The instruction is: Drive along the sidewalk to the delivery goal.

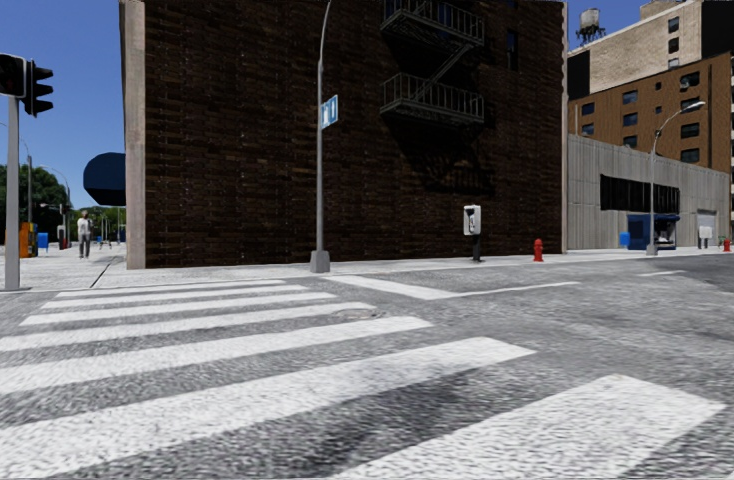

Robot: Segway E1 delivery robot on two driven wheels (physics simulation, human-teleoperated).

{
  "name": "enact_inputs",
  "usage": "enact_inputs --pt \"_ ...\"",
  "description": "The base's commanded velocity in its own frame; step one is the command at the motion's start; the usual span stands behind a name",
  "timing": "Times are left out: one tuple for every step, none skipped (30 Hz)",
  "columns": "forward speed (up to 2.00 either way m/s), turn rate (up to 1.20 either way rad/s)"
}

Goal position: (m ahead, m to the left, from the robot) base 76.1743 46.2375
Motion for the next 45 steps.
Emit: enact_inputs --pt "1.27 0.39" --pt "1.27 0.39" --pt "1.27 0.39" --pt "1.27 0.39" --pt "1.27 0.39" --pt "1.27 0.39" --pt "1.27 0.39" --pt "1.27 0.39" --pt "1.27 0.39" --pt "1.27 0.39" --pt "1.27 0.39" --pt "1.27 0.39" --pt "1.27 0.39" --pt "1.27 0.39" --pt "1.27 0.39" --pt "1.27 0.39" --pt "1.27 0.39" --pt "1.27 0.39" --pt "1.27 0.39" --pt "1.27 0.39" --pt "1.27 0.39" --pt "1.27 0.39" --pt "1.27 0.39" --pt "1.27 0.39" --pt "1.27 0.39" --pt "1.45 0.39" --pt "1.45 0.39" --pt "2.00 0.39" --pt "2.00 0.39" --pt "2.00 0.39" --pt "2.00 0.39" --pt "2.00 0.39" --pt "2.00 0.39" --pt "2.00 0.39" --pt "2.00 0.39" --pt "2.00 0.39" --pt "2.00 0.39" --pt "2.00 0.39" --pt "2.00 0.39" --pt "2.00 0.39" --pt "2.00 0.39" --pt "2.00 0.39" --pt "2.00 0.39" --pt "2.00 0.39" --pt "2.00 0.39"
